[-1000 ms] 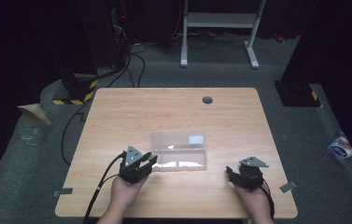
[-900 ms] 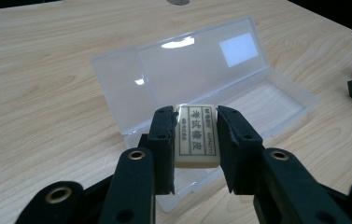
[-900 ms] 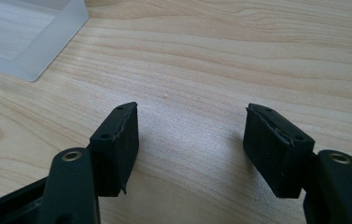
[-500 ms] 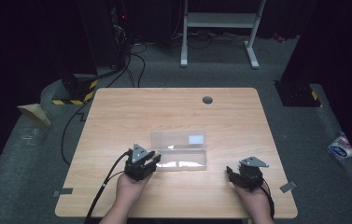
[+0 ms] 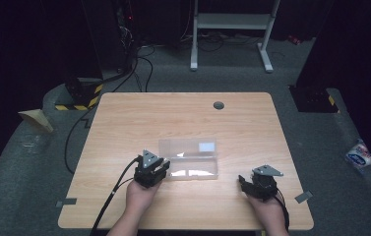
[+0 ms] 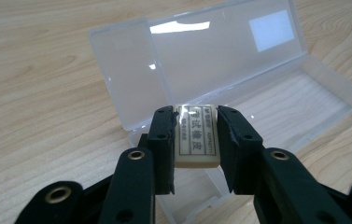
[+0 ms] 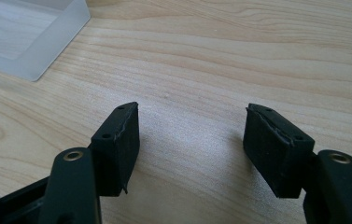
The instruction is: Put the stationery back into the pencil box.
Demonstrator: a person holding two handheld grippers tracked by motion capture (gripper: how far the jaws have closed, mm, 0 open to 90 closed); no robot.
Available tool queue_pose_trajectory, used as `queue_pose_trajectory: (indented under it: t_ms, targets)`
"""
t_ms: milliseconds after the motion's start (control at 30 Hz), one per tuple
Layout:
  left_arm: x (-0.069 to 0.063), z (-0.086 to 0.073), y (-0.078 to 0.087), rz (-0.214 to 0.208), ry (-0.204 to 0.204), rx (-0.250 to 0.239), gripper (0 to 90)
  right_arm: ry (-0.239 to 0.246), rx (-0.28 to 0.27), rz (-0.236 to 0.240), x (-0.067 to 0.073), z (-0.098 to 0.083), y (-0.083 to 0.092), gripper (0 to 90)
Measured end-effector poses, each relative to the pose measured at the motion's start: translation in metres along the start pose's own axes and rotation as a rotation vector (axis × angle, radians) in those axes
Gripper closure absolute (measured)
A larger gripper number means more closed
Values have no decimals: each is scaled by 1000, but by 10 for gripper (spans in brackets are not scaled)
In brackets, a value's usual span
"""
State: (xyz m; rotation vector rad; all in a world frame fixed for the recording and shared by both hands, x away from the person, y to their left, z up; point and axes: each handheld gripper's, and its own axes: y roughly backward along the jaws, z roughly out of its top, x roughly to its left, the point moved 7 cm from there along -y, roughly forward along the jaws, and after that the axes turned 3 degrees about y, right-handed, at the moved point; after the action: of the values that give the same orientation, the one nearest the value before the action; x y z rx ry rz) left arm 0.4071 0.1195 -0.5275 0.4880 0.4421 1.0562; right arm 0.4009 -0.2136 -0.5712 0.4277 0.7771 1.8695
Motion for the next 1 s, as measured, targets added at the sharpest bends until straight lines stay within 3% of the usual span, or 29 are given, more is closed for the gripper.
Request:
queue_pose_trajectory:
  t_ms: [1000]
  targets:
    - [4, -14, -18, 65, -11, 44, 675, 5, 0, 0, 0, 0, 0, 360]
